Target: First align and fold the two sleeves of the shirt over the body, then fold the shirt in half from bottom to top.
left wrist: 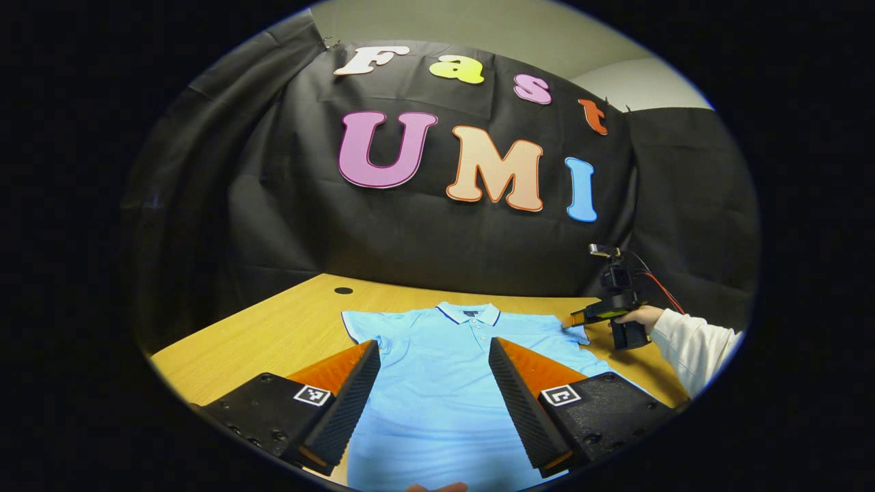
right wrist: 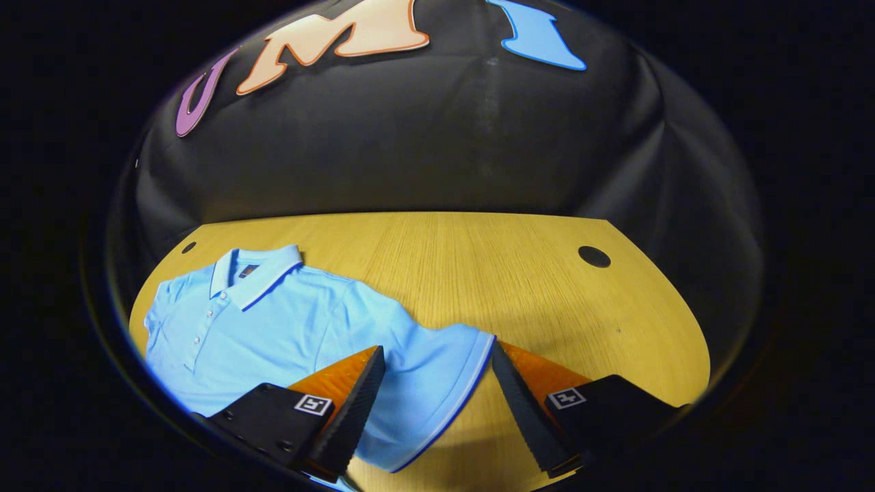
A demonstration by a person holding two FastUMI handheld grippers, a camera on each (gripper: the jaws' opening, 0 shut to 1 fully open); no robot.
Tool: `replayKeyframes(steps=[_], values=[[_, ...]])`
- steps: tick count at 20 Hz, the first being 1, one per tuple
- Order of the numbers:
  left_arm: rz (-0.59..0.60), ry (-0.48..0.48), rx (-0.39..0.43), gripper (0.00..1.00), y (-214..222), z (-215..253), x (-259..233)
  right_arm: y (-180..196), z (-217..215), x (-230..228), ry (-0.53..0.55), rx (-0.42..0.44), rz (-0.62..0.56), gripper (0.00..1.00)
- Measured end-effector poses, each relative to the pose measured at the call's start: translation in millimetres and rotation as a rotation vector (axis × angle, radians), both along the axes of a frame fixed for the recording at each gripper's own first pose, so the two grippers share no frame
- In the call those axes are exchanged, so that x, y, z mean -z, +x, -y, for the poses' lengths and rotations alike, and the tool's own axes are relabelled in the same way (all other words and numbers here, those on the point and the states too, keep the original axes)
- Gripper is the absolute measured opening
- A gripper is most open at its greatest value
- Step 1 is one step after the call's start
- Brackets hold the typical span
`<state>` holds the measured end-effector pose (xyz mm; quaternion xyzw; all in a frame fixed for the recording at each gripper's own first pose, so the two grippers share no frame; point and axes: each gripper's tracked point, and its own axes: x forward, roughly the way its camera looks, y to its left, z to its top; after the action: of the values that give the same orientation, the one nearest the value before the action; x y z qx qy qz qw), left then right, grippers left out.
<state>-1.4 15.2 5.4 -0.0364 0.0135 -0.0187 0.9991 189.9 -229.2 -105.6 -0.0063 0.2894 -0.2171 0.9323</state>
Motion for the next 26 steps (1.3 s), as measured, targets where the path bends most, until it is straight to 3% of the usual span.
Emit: replayKeyframes(steps=[6,9,11,13,14,15,16,18,26], values=[[-0.038,-0.027,0.008,0.95,5.6,-0.1,13.4,-0.5,-2.4,2.6,0.046,-0.013,0.005,0.98],[-0.042,-0.029,0.007,0.95,6.6,0.0,14.5,-0.4,-3.5,0.8,0.046,-0.049,0.009,0.93],[-0.045,-0.03,0.011,0.95,6.9,1.3,15.6,1.9,-5.6,1.8,0.063,-0.053,0.009,0.84],[-0.047,-0.031,0.013,0.95,6.0,1.5,15.7,2.0,-9.9,-0.2,0.087,-0.046,0.012,0.63],[-0.047,-0.03,0.013,0.95,5.9,1.5,15.9,2.4,-14.2,-2.7,0.103,-0.044,0.015,0.43],[-0.046,-0.028,0.012,0.95,5.3,1.2,14.9,3.6,-18.3,-2.7,0.125,-0.043,0.015,0.35],[-0.043,-0.027,0.011,0.95,5.6,0.9,14.0,3.2,-21.4,-1.6,0.133,-0.034,0.016,0.16],[-0.038,-0.021,0.01,0.95,4.9,0.4,12.8,5.0,-21.0,-0.7,0.136,-0.022,0.018,0.05],[-0.032,-0.008,0.01,0.95,4.0,0.3,11.3,14.8,-37.3,-28.3,0.17,0.008,0.085,0.05]])
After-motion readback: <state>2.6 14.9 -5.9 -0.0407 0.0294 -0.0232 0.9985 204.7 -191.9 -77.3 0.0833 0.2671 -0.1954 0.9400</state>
